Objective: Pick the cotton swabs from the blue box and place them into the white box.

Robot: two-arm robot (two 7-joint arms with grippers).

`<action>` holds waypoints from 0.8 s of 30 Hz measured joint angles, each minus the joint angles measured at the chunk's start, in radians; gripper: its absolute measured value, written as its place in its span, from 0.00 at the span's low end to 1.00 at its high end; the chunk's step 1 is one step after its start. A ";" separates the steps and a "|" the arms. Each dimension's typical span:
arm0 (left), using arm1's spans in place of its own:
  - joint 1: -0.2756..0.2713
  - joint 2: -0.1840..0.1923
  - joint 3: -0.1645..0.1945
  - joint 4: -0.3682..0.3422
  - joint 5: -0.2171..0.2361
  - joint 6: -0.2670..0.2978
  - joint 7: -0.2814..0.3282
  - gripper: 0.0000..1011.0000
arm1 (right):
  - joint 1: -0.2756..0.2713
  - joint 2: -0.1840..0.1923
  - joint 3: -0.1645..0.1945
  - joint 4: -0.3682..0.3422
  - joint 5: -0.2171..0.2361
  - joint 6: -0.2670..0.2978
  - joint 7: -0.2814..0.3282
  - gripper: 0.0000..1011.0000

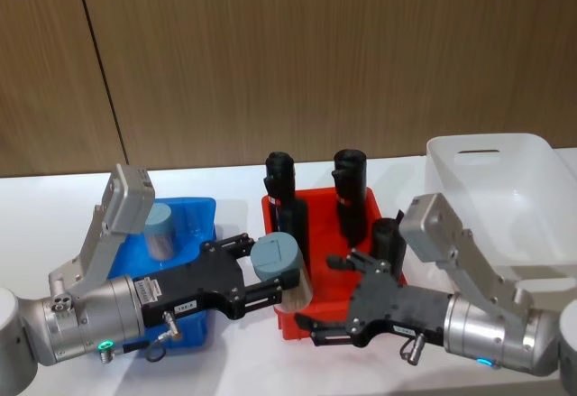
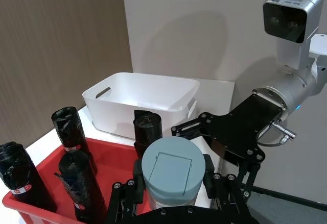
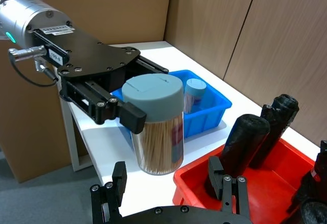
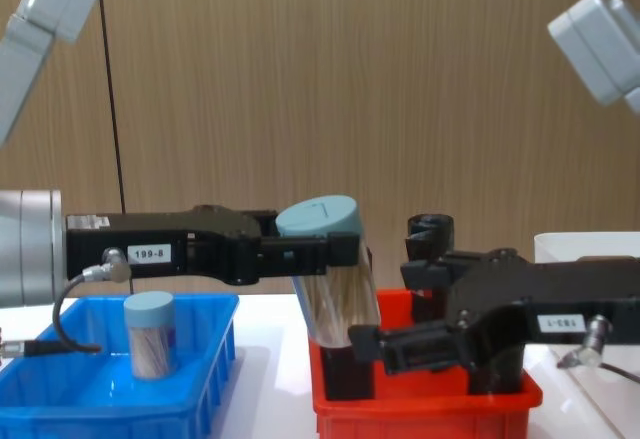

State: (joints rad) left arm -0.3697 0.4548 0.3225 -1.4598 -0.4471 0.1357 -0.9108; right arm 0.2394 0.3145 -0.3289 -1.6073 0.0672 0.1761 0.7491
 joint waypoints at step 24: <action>0.000 0.000 0.000 0.000 0.000 0.000 0.000 0.65 | 0.048 -0.046 -0.040 0.043 0.002 0.012 0.015 0.99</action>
State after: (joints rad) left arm -0.3697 0.4547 0.3225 -1.4598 -0.4471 0.1357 -0.9108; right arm 0.2876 0.2687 -0.3686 -1.5645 0.0694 0.1882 0.7643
